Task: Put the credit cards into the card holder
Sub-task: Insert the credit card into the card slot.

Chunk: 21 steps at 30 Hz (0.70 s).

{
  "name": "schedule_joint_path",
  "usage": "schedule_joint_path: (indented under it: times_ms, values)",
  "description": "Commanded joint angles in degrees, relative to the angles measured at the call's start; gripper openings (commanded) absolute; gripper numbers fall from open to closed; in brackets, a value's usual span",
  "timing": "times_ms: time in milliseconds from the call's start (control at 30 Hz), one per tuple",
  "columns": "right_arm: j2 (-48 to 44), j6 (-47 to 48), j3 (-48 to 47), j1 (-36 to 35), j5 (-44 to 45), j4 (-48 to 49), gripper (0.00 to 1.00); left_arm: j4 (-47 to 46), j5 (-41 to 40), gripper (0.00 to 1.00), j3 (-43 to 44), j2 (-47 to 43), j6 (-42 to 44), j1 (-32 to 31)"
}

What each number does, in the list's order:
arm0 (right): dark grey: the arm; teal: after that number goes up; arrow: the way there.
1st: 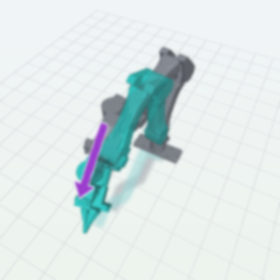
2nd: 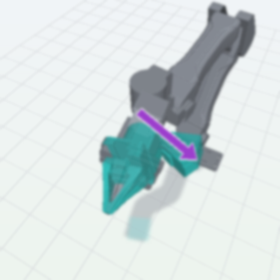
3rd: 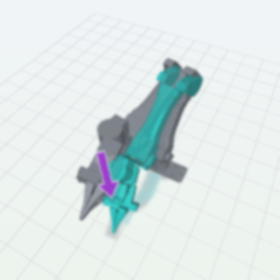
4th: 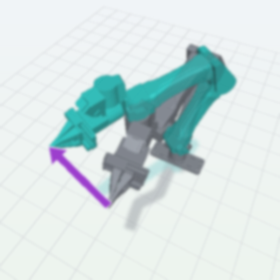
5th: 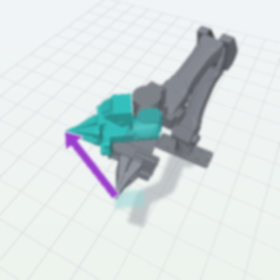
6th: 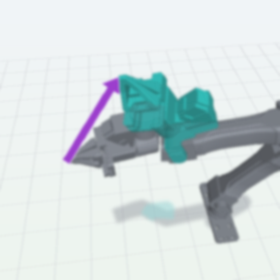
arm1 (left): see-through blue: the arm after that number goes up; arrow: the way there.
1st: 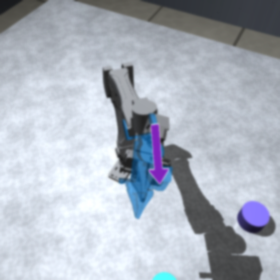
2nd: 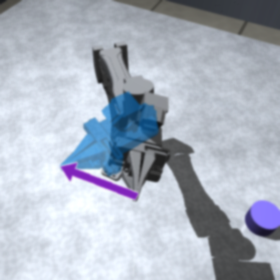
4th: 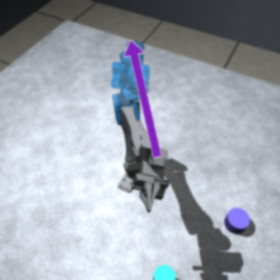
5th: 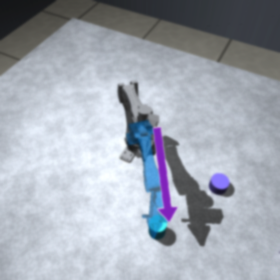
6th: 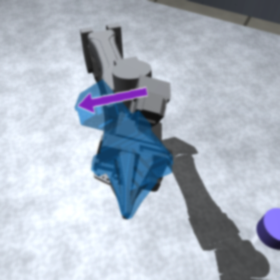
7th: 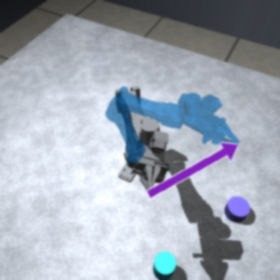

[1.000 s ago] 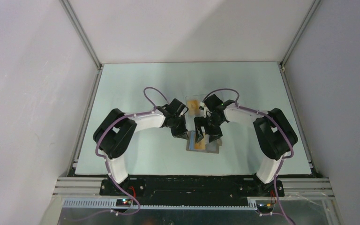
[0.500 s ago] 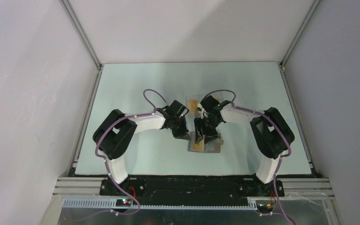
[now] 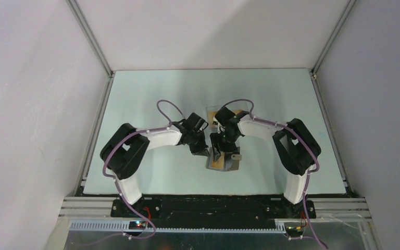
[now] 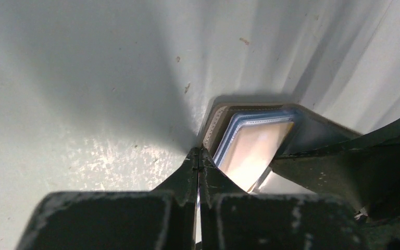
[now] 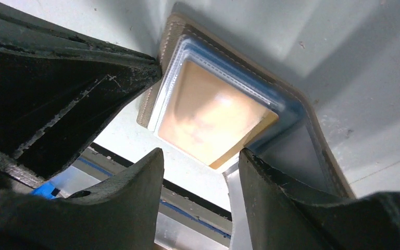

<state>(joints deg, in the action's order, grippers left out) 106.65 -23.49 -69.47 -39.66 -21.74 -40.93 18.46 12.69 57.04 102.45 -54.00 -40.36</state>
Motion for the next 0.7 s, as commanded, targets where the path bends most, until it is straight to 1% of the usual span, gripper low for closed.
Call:
schedule_joint_path:
  times_ms: [0,167,200,233,267,300,333,367,400,433,467,567,667]
  values:
    - [-3.9,1.3,-1.9,0.2,3.5,-1.5,0.59,0.5,-1.1,0.00,-1.6,-3.3,-0.3,-0.5]
    - [-7.0,1.9,1.0,2.2,3.8,-2.8,0.57,0.5,-1.2,0.00,-2.1,-4.8,0.2,-0.3]
    - [-7.3,2.2,2.0,2.4,3.8,-2.9,0.57,0.4,-1.2,0.03,-2.0,-5.6,0.8,-0.3]
    - [-8.1,2.5,2.5,3.0,3.2,-2.8,0.54,0.4,-1.1,0.06,-1.9,-6.0,1.0,-0.3]
    - [-8.3,2.7,3.6,3.4,2.9,-2.7,0.48,0.4,-1.1,0.13,-1.8,-7.0,1.6,-0.3]
    - [-8.7,3.0,4.1,4.0,2.1,-2.4,0.46,0.4,-0.8,0.17,-1.5,-7.7,1.9,-0.2]
    - [-8.8,3.2,5.1,4.2,1.8,-2.3,0.42,0.4,-0.7,0.24,-1.4,-8.8,2.2,-0.2]
    - [-8.8,3.6,5.5,4.7,1.6,-2.2,0.39,0.4,-0.3,0.27,-1.3,-9.5,2.4,-0.2]
    - [-8.7,3.9,6.3,4.9,1.5,-2.2,0.34,0.4,-0.1,0.34,-1.3,-10.7,2.6,-0.1]
    - [-8.4,4.3,6.6,5.3,1.3,-2.2,0.31,0.4,0.4,0.36,-1.2,-11.3,2.7,-0.2]
    - [-8.1,4.5,7.3,5.4,1.2,-2.1,0.26,0.4,0.6,0.38,-1.2,-12.5,2.8,-0.1]
    - [-7.4,5.0,8.5,6.0,0.9,-1.7,0.21,-0.2,3.0,0.39,-0.9,-13.6,3.1,-0.1]
    - [-6.2,5.1,8.8,6.2,1.1,-1.7,0.15,-1.2,6.3,0.38,-0.7,-12.9,3.2,-0.5]
